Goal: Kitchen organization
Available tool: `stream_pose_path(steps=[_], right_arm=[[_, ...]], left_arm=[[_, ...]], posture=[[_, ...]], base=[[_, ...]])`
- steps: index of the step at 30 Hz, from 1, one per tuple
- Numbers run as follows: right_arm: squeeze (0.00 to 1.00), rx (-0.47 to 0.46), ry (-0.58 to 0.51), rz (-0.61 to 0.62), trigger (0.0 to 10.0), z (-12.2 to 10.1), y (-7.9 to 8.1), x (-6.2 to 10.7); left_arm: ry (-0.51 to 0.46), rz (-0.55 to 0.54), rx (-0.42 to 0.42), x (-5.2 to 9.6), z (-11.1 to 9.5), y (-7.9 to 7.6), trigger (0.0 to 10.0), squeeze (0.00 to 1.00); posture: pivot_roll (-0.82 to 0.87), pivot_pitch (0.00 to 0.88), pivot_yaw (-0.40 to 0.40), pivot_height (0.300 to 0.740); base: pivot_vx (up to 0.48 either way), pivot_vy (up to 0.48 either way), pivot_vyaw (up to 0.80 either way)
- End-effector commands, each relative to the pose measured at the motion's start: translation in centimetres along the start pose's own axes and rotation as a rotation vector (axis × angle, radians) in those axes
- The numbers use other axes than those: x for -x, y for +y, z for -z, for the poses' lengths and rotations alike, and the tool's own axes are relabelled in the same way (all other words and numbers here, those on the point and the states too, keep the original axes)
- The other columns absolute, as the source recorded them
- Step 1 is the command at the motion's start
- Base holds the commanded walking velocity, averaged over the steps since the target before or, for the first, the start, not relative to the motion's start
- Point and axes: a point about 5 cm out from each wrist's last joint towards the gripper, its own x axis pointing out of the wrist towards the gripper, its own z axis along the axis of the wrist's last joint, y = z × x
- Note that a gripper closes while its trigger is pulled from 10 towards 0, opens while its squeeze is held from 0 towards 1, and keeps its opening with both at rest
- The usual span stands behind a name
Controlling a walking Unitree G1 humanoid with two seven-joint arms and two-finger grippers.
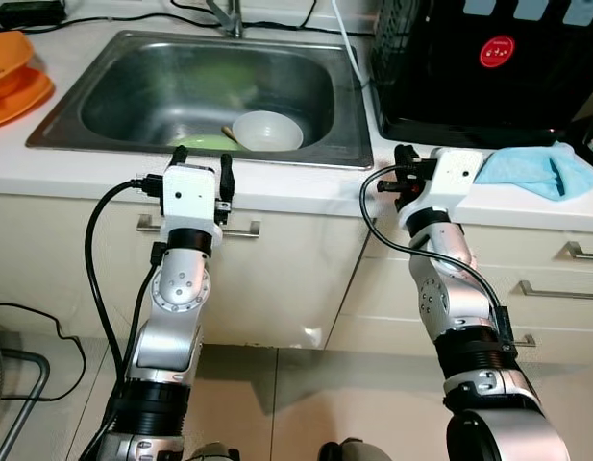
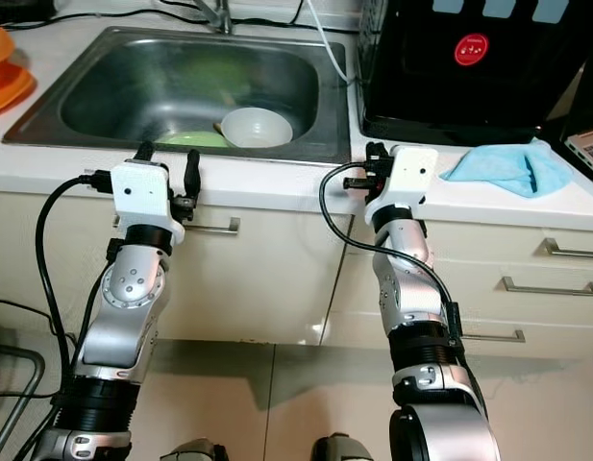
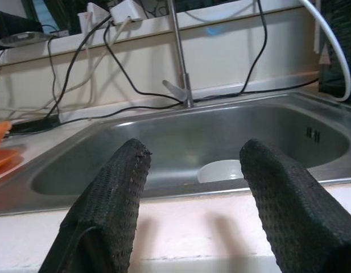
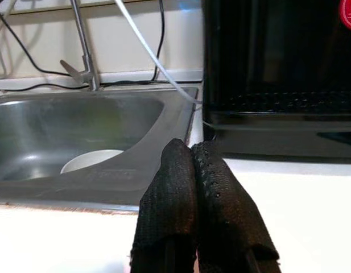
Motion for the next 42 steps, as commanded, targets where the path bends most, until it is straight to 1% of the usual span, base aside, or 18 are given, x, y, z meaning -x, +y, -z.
stream_pose_path(steps=[1, 6, 8, 15, 23, 29, 33, 35, 37, 42], right_arm=[[0.00, 0.006, -0.010, 0.006, 10.0, -0.2, -0.2, -0.2], [0.00, 0.007, -0.013, 0.008, 10.0, -0.2, -0.4, -0.4], [0.00, 0.008, -0.002, -0.006, 10.0, 0.1, -0.1, -0.5], [0.00, -0.006, -0.003, -0.006, 10.0, 0.2, 0.1, -0.5], [0.00, -0.009, -0.002, -0.002, 10.0, 0.5, -0.1, -0.4], [0.00, -0.016, 0.011, 0.014, 10.0, 0.7, -0.3, -0.4], [0.00, -0.019, 0.028, 0.024, 10.0, 0.9, -0.5, -0.4], [0.00, 0.011, 0.011, 0.024, 10.0, 0.7, -0.6, -0.3], [0.00, -0.003, 0.012, 0.024, 10.0, 0.8, -0.6, -0.3], [0.00, -0.015, 0.018, 0.026, 10.0, 0.9, -0.6, -0.3]], left_arm=[[-0.009, 0.006, -0.003, -0.4, -0.1, 0.2, 10.0, 0.00], [-0.006, -0.003, -0.004, -0.6, 0.0, 0.5, 10.0, 0.00], [0.002, -0.005, 0.001, -0.7, 0.1, 0.4, 10.0, 0.00], [0.007, -0.013, 0.010, -0.7, 0.1, 0.3, 10.0, 0.00], [0.008, -0.027, -0.002, -0.7, 0.2, 1.0, 10.0, 0.00], [0.011, -0.030, -0.004, -0.7, 0.1, 1.1, 10.0, 0.00], [0.017, -0.029, -0.002, -0.7, 0.2, 1.0, 10.0, 0.00], [0.018, -0.030, -0.002, -0.7, 0.2, 1.0, 10.0, 0.00], [0.021, -0.031, -0.004, -0.7, 0.3, 1.0, 10.0, 0.00], [0.018, -0.025, -0.009, -0.6, 0.2, 0.9, 10.0, 0.00]], posture=[[0.02, 0.019, -0.020, 0.732], [0.02, 0.018, -0.020, 0.732], [0.02, 0.027, -0.027, 0.732], [0.02, 0.039, -0.026, 0.732], [0.03, 0.061, -0.026, 0.732], [0.03, 0.069, -0.024, 0.732], [0.03, 0.073, -0.024, 0.732], [0.03, 0.076, -0.023, 0.732], [0.03, 0.076, -0.023, 0.732], [0.03, 0.078, -0.023, 0.732]], base=[[0.000, 0.000, 0.00], [0.000, 0.000, 0.00], [0.000, 0.332, 0.00], [0.000, 0.480, 0.00], [0.000, 0.480, 0.00], [0.000, 0.480, 0.00], [0.000, 0.480, -0.67], [0.000, 0.480, 0.00], [0.000, 0.480, 0.00], [0.000, 0.077, 0.00]])
